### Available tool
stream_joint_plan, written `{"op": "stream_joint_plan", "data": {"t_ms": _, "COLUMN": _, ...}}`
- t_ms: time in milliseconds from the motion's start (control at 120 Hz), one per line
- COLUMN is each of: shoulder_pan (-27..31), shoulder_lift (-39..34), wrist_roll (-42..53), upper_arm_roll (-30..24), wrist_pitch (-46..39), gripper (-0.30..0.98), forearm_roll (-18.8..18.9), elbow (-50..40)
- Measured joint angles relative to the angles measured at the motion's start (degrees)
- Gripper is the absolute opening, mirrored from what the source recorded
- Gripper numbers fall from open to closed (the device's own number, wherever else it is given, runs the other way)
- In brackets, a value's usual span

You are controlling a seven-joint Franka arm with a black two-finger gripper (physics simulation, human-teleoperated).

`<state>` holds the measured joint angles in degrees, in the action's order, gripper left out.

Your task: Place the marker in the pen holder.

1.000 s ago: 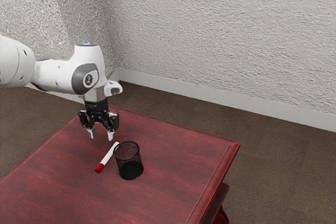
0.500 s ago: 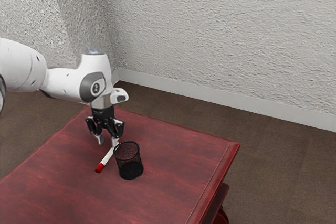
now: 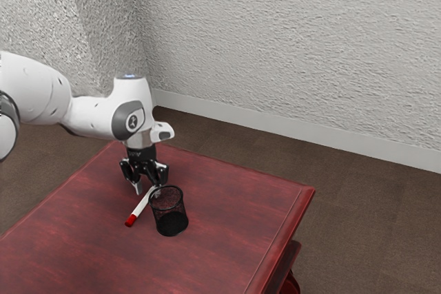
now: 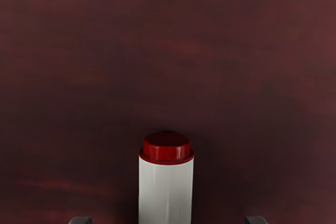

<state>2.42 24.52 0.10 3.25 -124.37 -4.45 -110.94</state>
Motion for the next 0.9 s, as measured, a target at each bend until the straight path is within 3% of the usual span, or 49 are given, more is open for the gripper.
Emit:
{"op": "stream_joint_plan", "data": {"t_ms": 292, "shoulder_pan": -0.05, "shoulder_lift": 0.21, "wrist_roll": 0.80, "upper_arm_roll": 0.00, "wrist_pitch": -0.16, "gripper": 0.34, "forearm_roll": -0.15, "elbow": 0.00}}
{"op": "stream_joint_plan", "data": {"t_ms": 558, "shoulder_pan": -0.03, "shoulder_lift": 0.21, "wrist_roll": 1.56, "upper_arm_roll": 0.01, "wrist_pitch": -0.49, "gripper": 0.11, "forearm_roll": -0.12, "elbow": -0.04}}
{"op": "stream_joint_plan", "data": {"t_ms": 900, "shoulder_pan": 0.04, "shoulder_lift": 0.36, "wrist_roll": 2.36, "upper_arm_roll": 0.00, "wrist_pitch": -1.73, "gripper": 0.04, "forearm_roll": -1.52, "elbow": -0.21}}
